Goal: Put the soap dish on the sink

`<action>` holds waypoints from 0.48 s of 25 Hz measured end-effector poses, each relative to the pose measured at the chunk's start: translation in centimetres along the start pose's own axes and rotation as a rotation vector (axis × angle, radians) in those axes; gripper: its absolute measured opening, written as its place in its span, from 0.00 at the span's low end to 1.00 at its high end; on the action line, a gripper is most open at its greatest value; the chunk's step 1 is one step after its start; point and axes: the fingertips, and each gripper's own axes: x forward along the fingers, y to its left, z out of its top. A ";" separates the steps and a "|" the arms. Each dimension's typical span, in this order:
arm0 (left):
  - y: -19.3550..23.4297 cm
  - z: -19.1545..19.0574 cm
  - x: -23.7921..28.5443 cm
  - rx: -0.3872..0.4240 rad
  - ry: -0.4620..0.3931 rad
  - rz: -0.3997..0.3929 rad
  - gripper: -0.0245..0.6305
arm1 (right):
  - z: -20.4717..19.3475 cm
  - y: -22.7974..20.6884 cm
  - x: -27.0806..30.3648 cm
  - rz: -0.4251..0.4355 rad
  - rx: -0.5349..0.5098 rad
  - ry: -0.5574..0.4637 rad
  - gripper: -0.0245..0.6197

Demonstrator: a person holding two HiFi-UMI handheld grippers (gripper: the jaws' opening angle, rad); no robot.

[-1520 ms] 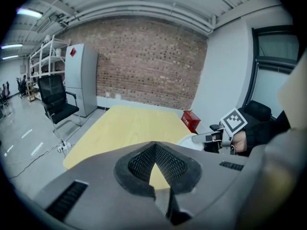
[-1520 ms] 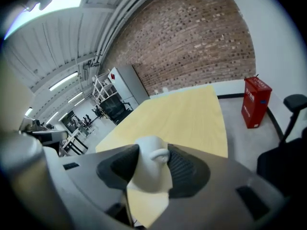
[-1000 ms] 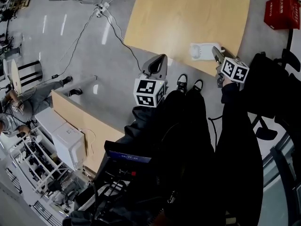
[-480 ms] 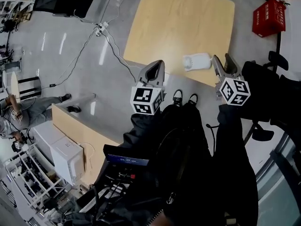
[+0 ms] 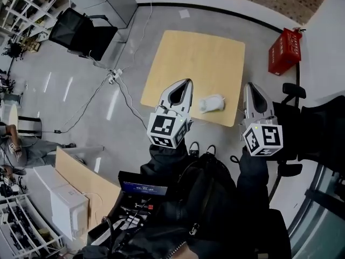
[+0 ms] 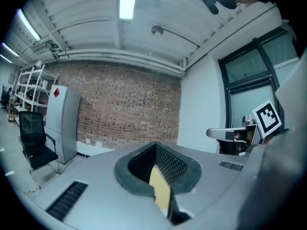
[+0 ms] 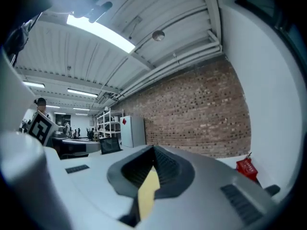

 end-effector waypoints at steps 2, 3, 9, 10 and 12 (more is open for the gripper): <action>-0.9 3.1 -0.1 0.024 -0.063 -0.023 0.04 | 2.9 0.3 -0.6 0.003 -0.033 -0.036 0.05; -1.3 4.6 -0.2 0.037 -0.097 -0.031 0.04 | 4.2 0.5 -1.0 0.005 -0.046 -0.052 0.05; -3.0 8.5 -1.0 0.079 -0.163 -0.050 0.04 | 9.0 1.2 -3.3 -0.003 -0.106 -0.139 0.05; -3.1 8.8 -1.1 0.085 -0.167 -0.050 0.04 | 9.4 1.4 -3.5 -0.004 -0.115 -0.148 0.05; -3.2 9.1 -1.4 0.091 -0.172 -0.047 0.04 | 9.9 1.7 -4.0 -0.005 -0.124 -0.165 0.05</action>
